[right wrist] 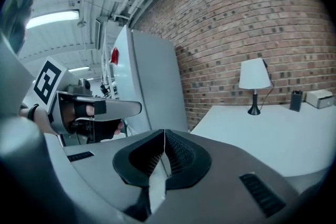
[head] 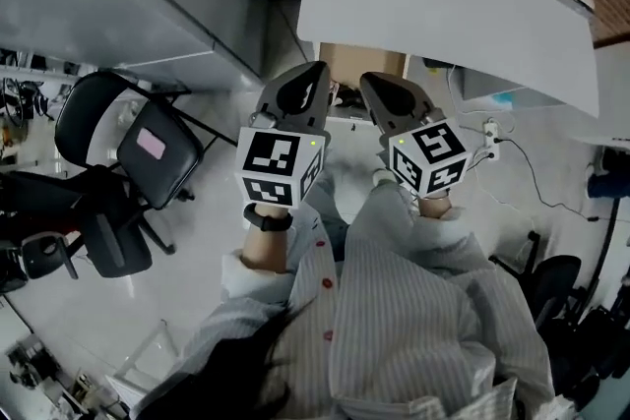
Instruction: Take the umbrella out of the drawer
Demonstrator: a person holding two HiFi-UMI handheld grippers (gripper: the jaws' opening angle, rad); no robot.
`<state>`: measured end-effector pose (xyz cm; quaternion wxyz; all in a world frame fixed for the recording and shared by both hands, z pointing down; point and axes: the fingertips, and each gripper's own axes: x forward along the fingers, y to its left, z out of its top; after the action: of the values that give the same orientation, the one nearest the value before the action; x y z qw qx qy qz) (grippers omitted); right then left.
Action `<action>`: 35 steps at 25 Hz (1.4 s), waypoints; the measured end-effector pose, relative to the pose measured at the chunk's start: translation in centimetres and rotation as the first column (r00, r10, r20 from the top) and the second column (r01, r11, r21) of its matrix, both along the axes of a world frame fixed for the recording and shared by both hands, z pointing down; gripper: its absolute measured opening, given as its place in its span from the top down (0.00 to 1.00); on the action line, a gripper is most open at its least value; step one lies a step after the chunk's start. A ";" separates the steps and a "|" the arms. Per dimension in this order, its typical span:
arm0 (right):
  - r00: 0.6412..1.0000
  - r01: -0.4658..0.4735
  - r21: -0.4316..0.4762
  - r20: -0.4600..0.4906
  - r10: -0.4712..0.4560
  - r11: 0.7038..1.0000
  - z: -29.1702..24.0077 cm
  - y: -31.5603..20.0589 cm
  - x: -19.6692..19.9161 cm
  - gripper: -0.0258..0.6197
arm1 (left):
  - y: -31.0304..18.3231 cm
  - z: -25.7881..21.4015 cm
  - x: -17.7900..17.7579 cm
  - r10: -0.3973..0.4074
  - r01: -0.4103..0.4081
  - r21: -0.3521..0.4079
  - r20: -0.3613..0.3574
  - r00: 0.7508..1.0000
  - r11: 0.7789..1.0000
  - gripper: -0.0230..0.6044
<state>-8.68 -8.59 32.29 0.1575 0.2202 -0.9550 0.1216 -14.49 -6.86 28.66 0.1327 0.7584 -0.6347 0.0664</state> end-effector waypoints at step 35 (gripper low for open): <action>0.973 -0.151 -0.098 -0.192 0.131 0.984 13.7 -5.8 3.3 0.90 | -4.8 14.9 0.9 0.118 -0.131 -0.211 -0.071 0.990 0.969 0.95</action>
<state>-5.33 -14.39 45.97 0.2485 0.2887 -0.9098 0.1647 -13.58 -11.63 43.57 0.2280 0.7794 -0.5708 0.1210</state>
